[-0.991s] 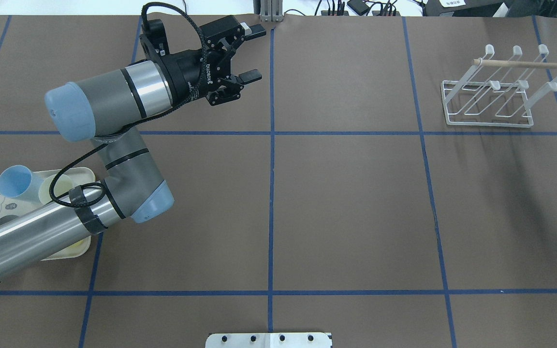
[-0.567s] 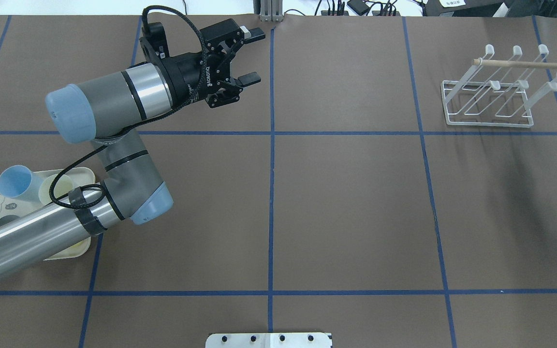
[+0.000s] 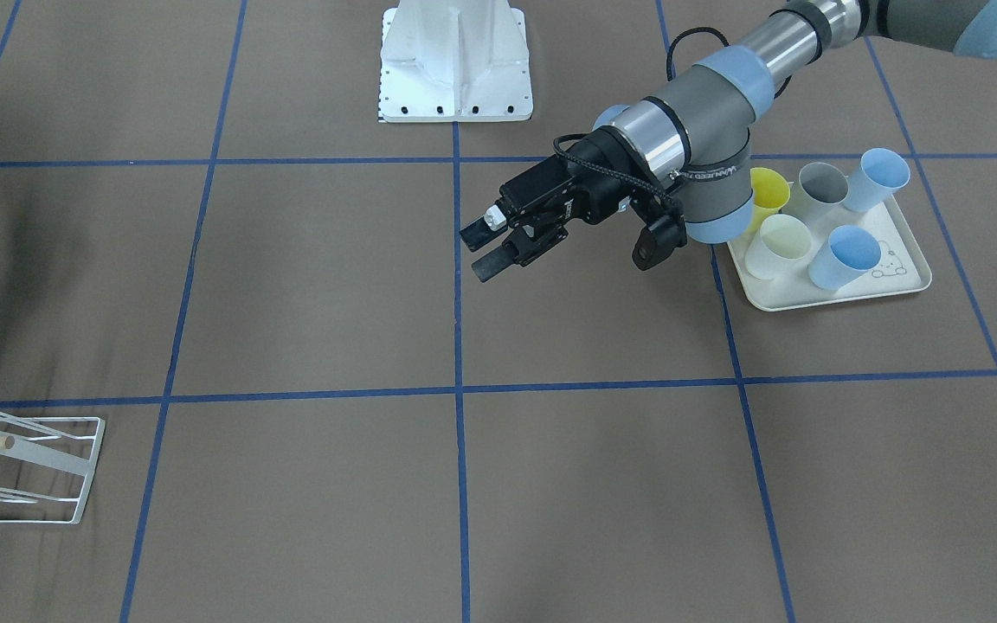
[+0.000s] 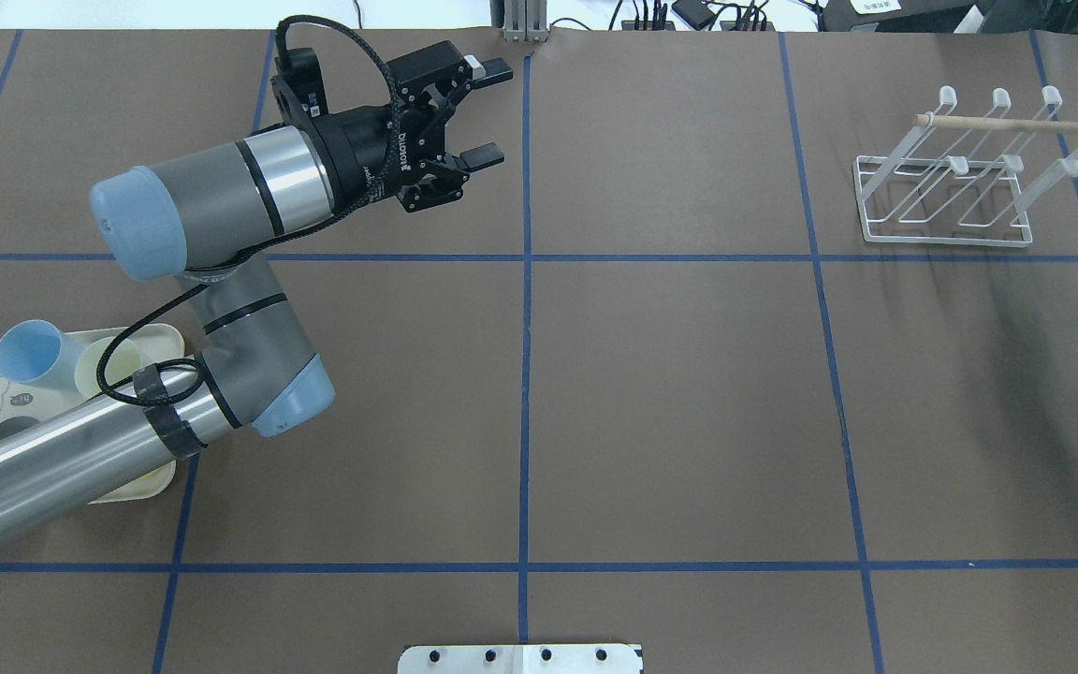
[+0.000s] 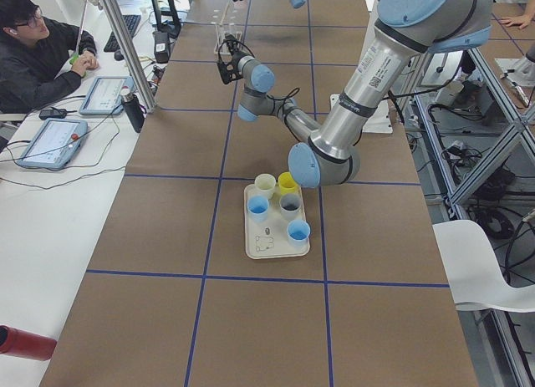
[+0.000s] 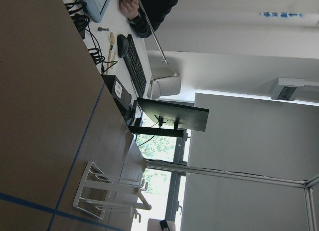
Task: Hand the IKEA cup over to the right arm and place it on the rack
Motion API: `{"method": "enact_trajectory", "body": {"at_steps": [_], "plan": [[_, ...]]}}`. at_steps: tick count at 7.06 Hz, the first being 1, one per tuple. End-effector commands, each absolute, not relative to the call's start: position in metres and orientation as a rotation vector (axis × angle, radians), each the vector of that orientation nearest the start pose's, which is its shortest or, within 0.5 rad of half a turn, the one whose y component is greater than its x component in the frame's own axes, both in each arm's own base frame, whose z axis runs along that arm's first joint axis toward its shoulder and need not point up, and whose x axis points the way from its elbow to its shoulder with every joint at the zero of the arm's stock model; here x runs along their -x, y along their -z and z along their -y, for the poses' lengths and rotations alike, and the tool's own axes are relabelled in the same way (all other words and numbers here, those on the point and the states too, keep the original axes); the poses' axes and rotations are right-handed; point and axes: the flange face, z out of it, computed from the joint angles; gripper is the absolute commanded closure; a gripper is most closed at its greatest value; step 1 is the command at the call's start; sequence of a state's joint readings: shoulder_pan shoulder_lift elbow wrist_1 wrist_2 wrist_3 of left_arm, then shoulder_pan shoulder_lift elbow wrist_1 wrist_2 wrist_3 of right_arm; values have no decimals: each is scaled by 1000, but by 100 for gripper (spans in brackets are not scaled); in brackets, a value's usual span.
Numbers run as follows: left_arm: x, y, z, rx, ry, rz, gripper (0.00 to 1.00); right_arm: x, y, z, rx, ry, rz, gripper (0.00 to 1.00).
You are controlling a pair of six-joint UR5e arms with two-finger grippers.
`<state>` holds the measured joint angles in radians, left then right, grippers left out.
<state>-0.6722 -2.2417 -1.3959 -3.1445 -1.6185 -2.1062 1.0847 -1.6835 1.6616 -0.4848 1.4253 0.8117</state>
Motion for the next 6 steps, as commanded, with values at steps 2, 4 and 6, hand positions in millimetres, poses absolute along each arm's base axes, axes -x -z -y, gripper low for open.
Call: {"method": "enact_trajectory", "body": {"at_steps": [2,4,6], "plan": [[-429,-175,504,-115,682,-2138,0,101,-553,504,-937,-363,541,100],[-430,-176,504,-114,684,-2135,0,105,-552,510,-938,-362,542,100],[-431,-177,504,-114,685,-2136,0,110,-553,519,-937,-362,541,100]]}}
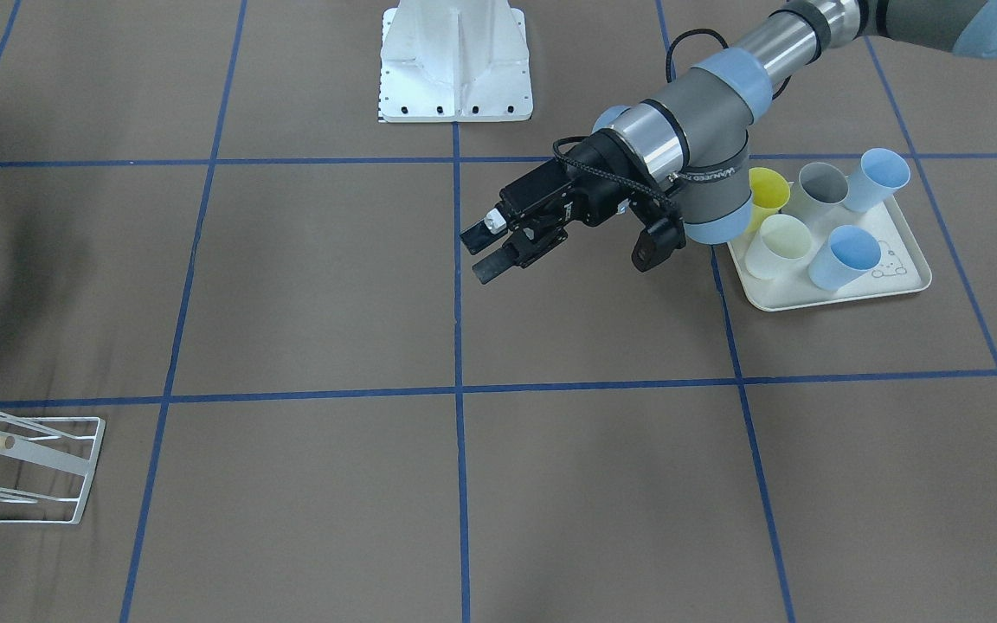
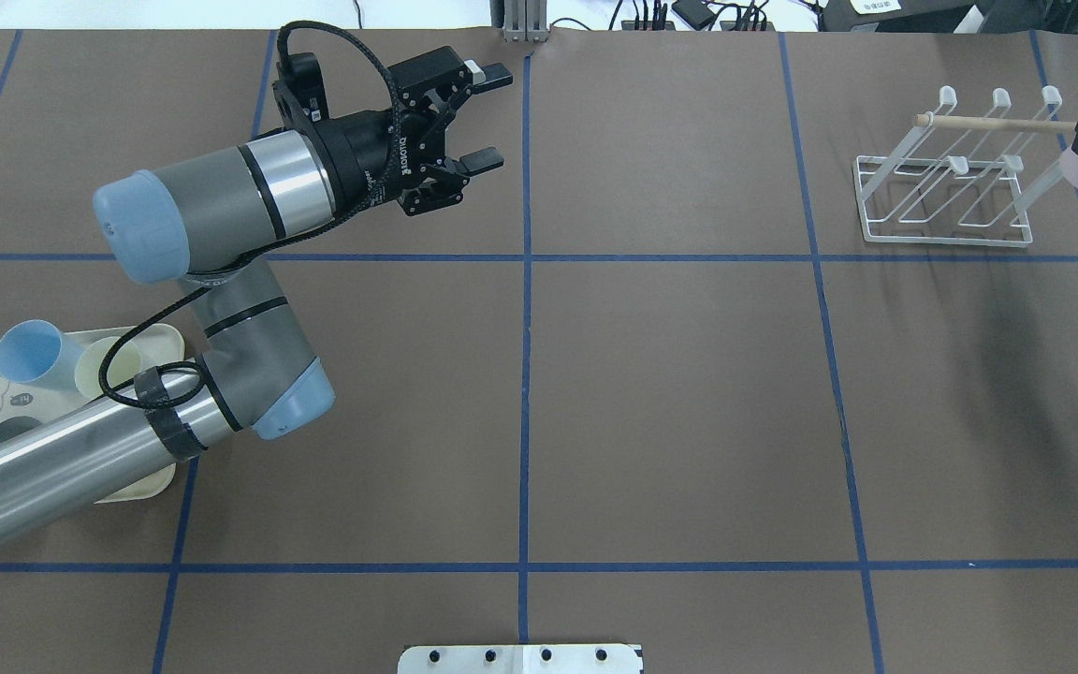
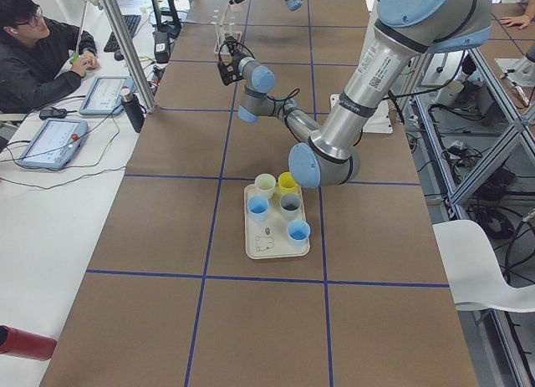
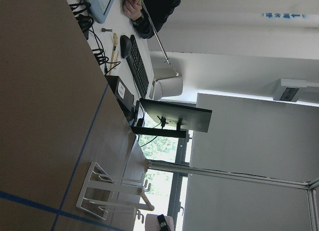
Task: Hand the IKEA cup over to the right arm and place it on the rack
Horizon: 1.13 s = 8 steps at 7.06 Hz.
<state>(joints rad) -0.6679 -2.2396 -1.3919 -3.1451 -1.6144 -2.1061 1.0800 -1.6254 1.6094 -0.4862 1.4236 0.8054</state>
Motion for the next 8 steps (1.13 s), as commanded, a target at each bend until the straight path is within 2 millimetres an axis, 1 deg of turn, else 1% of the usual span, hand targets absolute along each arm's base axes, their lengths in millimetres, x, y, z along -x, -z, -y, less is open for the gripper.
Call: {"method": "enact_trajectory", "body": {"at_steps": [1,2,5,6,7,8], "plan": [[-431,-177,504,-114,687,-2134,0,110,-555,519,-934,-362,540,100],[-431,-177,504,-114,688,-2133,0,110,-561,519,-926,-362,533,100],[-436,-177,500,-106,685,-2133,0,110,-563,519,-922,-360,531,100],[-437,-178,499,-103,684,-2131,0,111,-563,519,-921,-360,532,59],[-437,-180,499,-104,687,-2128,0,111,-571,519,-911,-354,520,1],[-437,-183,499,-104,689,-2125,0,111,-572,519,-912,-352,519,0]]}}
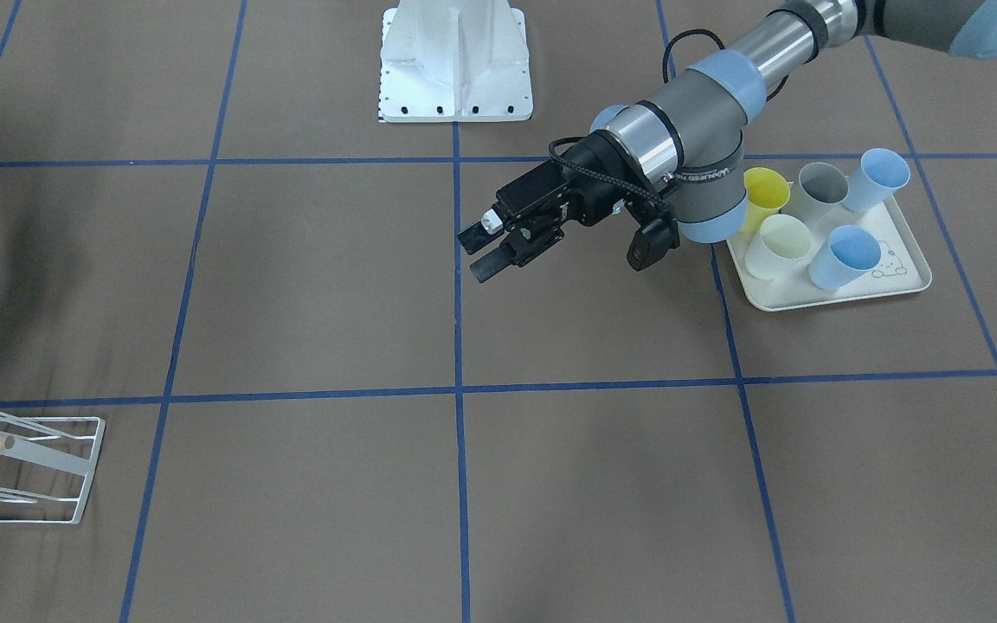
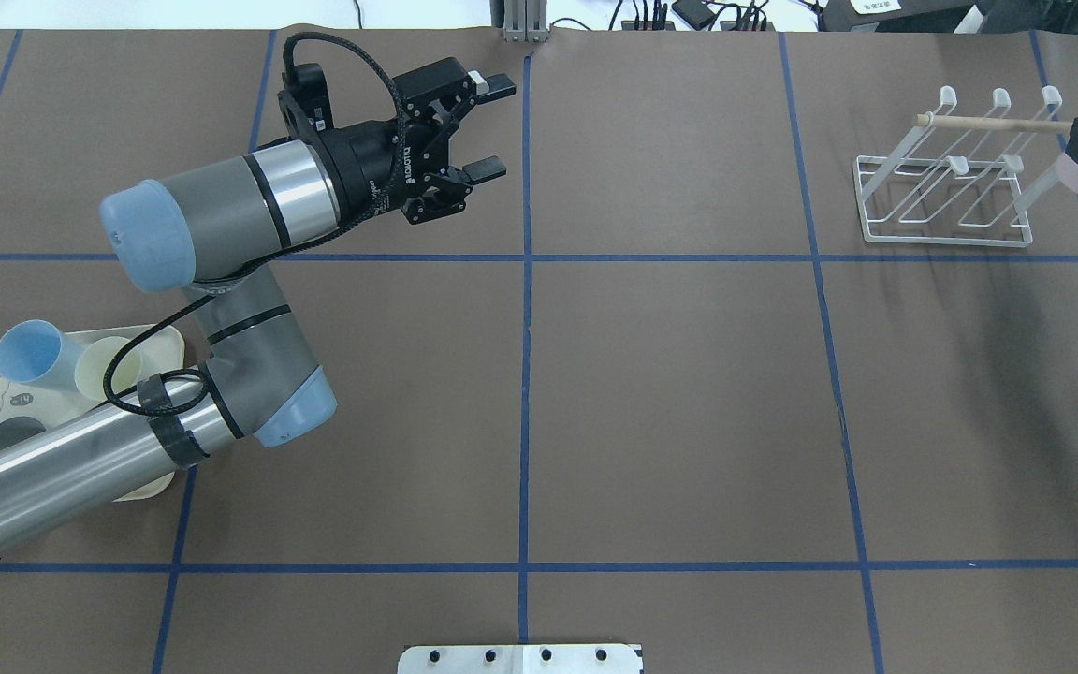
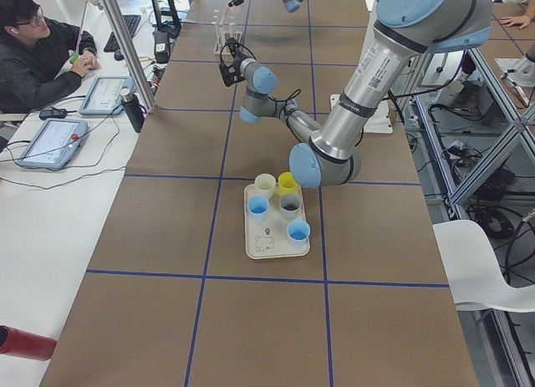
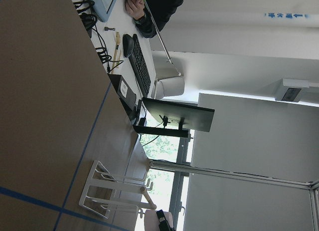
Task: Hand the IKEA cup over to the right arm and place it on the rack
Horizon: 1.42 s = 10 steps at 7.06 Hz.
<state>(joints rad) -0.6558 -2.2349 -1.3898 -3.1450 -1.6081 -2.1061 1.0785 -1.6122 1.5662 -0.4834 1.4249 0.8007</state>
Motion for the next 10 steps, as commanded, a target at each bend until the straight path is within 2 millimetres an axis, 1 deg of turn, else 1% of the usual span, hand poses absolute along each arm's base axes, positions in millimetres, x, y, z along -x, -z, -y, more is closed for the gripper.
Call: {"method": "enact_trajectory", "body": {"at_steps": [1,3,4,5,6,7,8,9,10], "plan": [[-437,-183,499,-104,689,-2125,0,111,-572,519,-912,-350,521,0],[-437,-184,499,-102,688,-2124,0,111,-565,518,-920,-349,535,0],[-435,-180,497,-99,674,-2130,0,111,-549,516,-934,-342,567,0],[-427,-175,498,-106,652,-2129,0,114,-527,509,-931,-311,637,0],[-405,-178,502,-137,592,-2047,0,111,-504,503,-919,-286,707,0],[-364,-181,497,-192,526,-1915,0,106,-490,498,-881,-266,748,0],[-322,-194,486,-243,442,-1775,0,106,-460,491,-810,-265,800,0],[-283,-210,478,-282,363,-1652,0,109,-421,487,-739,-294,862,0],[-244,-237,481,-309,311,-1534,0,115,-393,488,-693,-322,924,0]]}}
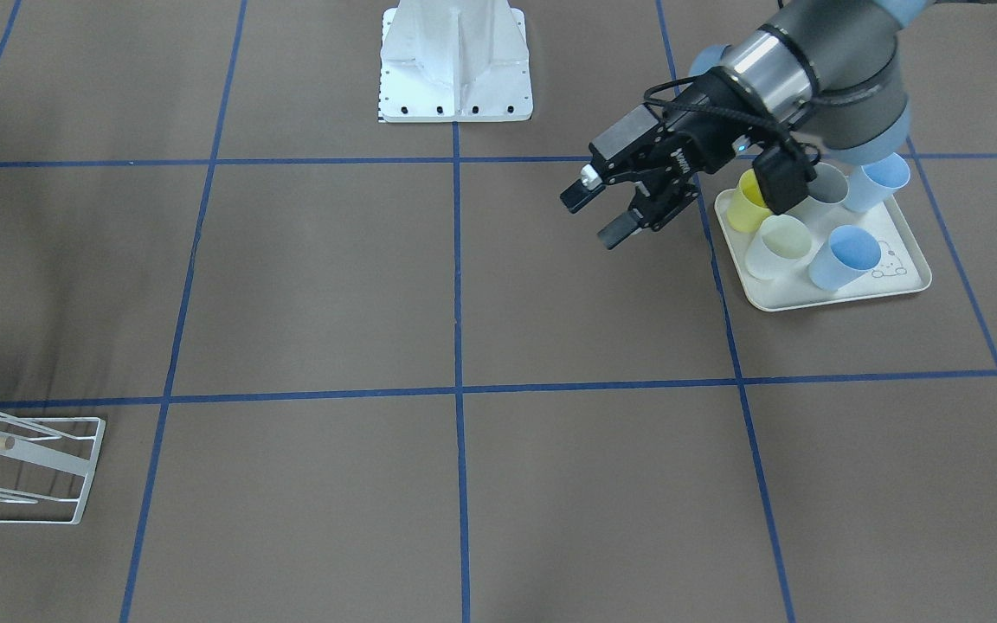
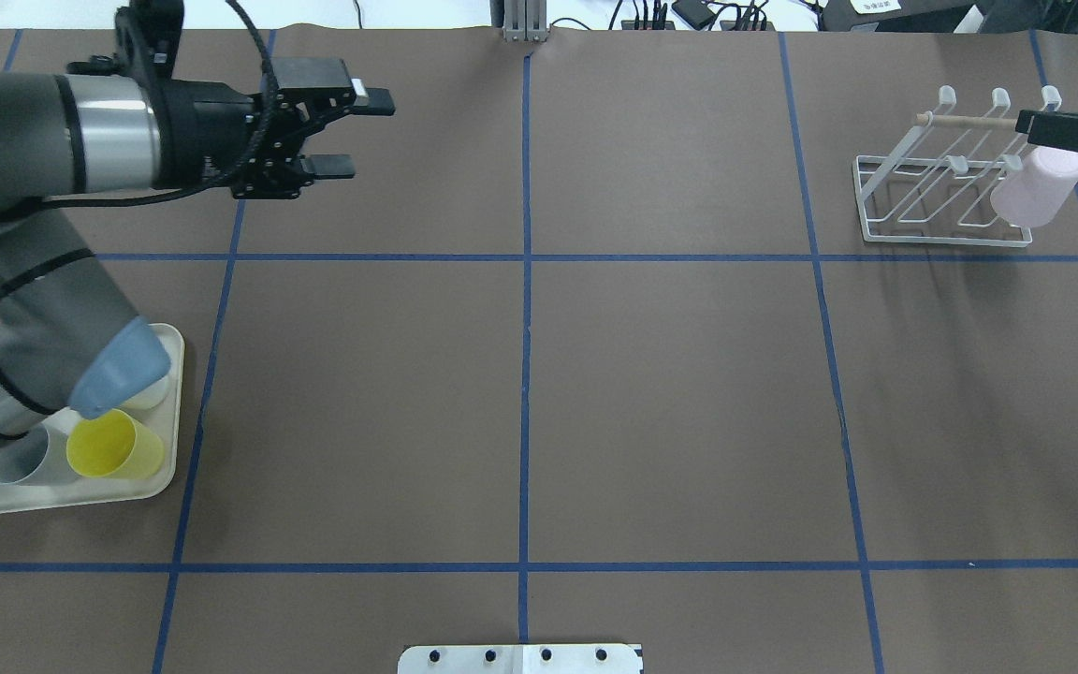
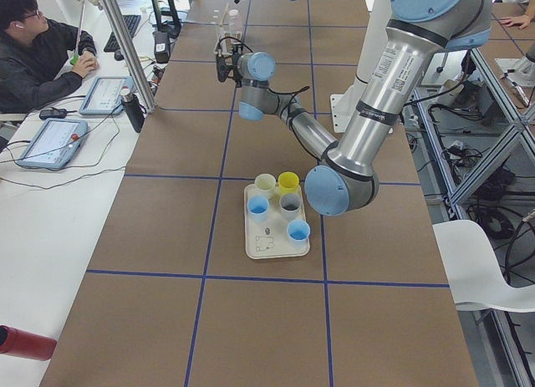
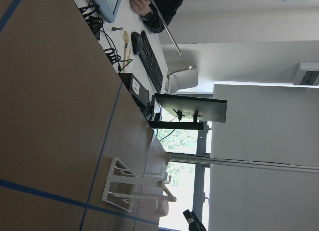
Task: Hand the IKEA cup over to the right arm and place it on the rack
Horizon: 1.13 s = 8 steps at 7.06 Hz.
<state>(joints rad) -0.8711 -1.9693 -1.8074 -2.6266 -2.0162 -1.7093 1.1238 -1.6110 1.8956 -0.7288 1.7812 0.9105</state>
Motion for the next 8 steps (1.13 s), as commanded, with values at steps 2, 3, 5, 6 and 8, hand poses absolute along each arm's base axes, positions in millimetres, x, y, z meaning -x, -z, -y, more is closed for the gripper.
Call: {"method": "enact_trajectory", "body": {"at_steps": [2,3,5,6,8], "plan": [[-198,-304,465,-376,189,-1286,0,144,-337,502,-541,-419,1148,0],[-183,-328,465,-390,127,-1161,0,162,-319,502,-501,-435,1204,0],[-168,-375,451,-355,-7,-983,0,220,-277,504,-402,-465,1316,0],[-162,-411,440,-338,-82,-925,0,240,-264,510,-368,-477,1349,0],[-161,-481,438,-292,-179,-843,0,272,-256,510,-354,-480,1361,0]]}}
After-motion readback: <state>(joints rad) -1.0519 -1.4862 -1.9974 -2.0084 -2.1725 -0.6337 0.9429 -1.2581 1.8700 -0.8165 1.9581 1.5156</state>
